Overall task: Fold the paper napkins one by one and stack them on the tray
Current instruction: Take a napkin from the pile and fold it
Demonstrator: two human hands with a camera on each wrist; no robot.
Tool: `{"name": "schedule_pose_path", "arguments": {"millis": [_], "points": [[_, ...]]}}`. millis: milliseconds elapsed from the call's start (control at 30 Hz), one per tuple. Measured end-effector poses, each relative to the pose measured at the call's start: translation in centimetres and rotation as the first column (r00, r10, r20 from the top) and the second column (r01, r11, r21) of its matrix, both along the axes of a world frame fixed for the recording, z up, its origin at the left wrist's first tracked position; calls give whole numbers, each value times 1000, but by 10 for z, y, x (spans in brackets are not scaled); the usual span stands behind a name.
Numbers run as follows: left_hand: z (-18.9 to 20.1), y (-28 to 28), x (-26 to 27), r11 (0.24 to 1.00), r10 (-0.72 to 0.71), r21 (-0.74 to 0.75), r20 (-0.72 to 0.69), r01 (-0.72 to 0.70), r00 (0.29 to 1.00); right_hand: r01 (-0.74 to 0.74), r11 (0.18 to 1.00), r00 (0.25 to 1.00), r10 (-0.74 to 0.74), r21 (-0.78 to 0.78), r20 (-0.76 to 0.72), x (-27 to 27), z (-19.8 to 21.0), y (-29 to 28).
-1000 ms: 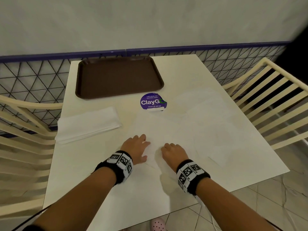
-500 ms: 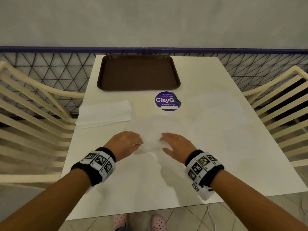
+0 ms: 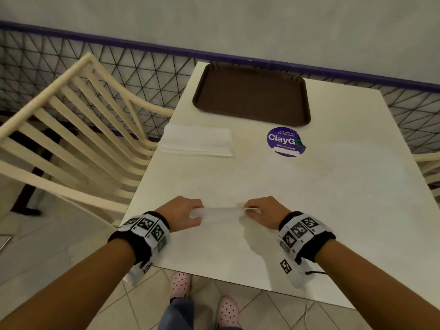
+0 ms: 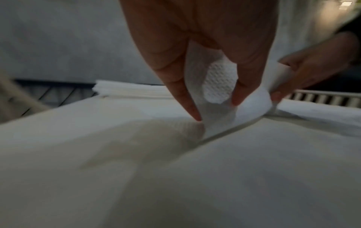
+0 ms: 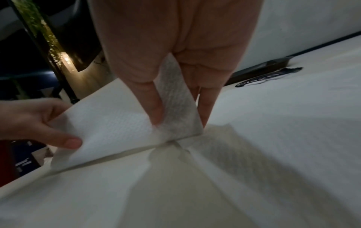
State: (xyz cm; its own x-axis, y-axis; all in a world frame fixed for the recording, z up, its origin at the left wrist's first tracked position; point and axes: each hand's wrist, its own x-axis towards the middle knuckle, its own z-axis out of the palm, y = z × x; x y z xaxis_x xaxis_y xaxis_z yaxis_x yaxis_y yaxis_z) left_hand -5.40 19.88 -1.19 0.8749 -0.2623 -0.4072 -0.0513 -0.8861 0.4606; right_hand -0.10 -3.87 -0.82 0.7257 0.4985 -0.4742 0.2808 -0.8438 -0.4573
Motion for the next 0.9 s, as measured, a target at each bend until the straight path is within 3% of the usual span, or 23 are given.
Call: {"name": "schedule_pose_path", "arguments": {"millis": [100,167,233,300,333,600,900], "points": [[-6,11,9,962,244,-104,-84,-252,966,62,998,997,-62,-8,-43,9,3,1],[-12,20,19,893,396,-155,-169,-421,902,122,992,990,-123,-21,-69,18,5,4],[-19,27,27,750,524,-257,-332,-610,784,209,978,971,-210,-24,-111,28,6,6],[-23,31,34,591,563,-333,-482,-735,671,291,956,943,-291,-27,-162,39,4,8],[-25,32,36,569,566,-332,-506,-752,651,319,947,930,-318,-26,-183,43,3,10],[-26,33,48,612,586,-245,-497,-751,640,420,907,888,-418,-35,-191,63,-9,22],[-21,35,48,644,607,-192,-461,-741,647,408,909,895,-416,-84,-161,69,-14,28]]}}
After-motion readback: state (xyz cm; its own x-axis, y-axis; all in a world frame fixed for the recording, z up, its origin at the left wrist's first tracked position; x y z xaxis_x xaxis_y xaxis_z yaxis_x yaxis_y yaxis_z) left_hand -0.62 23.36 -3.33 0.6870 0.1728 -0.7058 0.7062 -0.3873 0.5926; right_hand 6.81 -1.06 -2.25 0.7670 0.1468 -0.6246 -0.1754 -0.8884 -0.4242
